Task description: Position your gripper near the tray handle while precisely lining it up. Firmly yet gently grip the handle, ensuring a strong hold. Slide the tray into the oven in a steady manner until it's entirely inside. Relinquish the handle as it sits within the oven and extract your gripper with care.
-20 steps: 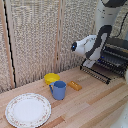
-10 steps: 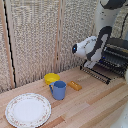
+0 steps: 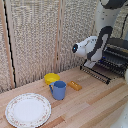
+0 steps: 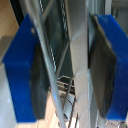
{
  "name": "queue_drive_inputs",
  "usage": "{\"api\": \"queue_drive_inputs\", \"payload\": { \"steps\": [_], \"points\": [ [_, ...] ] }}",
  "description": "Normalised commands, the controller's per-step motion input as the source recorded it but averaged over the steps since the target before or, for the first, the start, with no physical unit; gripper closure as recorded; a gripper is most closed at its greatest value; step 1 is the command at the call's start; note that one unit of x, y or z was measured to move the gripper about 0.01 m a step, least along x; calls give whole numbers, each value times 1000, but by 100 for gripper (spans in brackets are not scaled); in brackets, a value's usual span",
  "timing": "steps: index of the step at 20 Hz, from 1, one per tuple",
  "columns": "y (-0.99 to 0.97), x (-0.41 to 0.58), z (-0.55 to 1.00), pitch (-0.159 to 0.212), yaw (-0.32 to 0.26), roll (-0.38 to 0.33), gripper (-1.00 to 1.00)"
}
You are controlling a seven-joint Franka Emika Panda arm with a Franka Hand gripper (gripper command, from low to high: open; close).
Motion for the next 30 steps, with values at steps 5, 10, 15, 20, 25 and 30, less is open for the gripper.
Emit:
{"api": "queue_drive_inputs", "payload": {
  "steps": [5, 10, 15, 20, 25, 30],
  "points": [
    [-991, -103, 667, -16, -20, 43, 100],
    [-981, -101, 616, -36, -23, 48, 100],
    [-999, -175, 677, -33, -1, 71, 100],
    [-1000, -175, 683, -33, 0, 70, 100],
    [-1000, -139, 634, -25, 0, 47, 100],
    [-1000, -119, 652, 0, 0, 49, 100]
  ]
}}
